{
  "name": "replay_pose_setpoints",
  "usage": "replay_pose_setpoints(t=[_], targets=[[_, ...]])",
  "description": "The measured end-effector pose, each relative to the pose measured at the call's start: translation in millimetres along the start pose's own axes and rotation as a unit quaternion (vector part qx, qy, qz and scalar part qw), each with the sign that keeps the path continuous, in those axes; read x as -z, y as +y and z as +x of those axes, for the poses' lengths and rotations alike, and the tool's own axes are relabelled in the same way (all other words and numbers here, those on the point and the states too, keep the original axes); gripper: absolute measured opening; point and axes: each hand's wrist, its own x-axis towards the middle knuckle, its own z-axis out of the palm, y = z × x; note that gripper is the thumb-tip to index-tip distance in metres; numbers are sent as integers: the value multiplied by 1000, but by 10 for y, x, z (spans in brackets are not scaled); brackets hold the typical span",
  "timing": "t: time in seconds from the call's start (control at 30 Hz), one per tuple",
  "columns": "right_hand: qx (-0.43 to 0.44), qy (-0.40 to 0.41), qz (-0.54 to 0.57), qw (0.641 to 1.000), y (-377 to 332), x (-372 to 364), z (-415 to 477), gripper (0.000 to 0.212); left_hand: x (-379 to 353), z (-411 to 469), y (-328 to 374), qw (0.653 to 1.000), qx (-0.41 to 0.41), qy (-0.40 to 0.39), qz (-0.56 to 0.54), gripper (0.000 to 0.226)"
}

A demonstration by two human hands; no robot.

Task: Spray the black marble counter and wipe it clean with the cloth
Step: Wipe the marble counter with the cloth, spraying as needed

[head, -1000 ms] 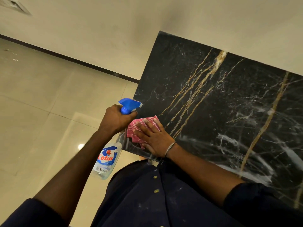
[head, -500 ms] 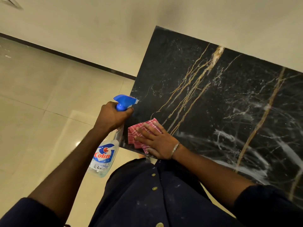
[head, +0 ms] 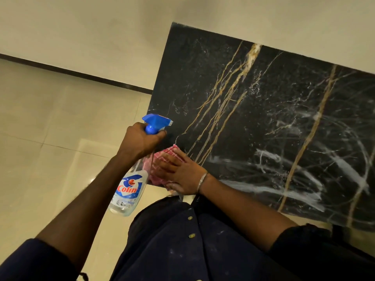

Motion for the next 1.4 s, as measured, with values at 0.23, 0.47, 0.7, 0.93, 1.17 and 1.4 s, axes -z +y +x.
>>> replay_pose_setpoints(t=[0.23,0.47,0.7,0.93,1.17,1.4], targets=[[-132,14,33,991,340,-132,-1069,62,-127,13,154,999,-26,-24,1,24],[-211,38,56,975,138,-96,-460,67,-196,17,184,999,-35,-27,10,29],[-304,53,44,950,274,-206,-821,65,-202,28,240,998,-40,-47,14,33],[-455,79,96,882,336,-158,-1087,64,-192,13,278,997,-54,-51,25,38],[-366,73,98,923,217,-19,-466,72,-280,21,353,996,-52,-68,23,41],[-402,165,93,896,459,66,-807,57,-322,19,480,993,-76,-82,37,38]])
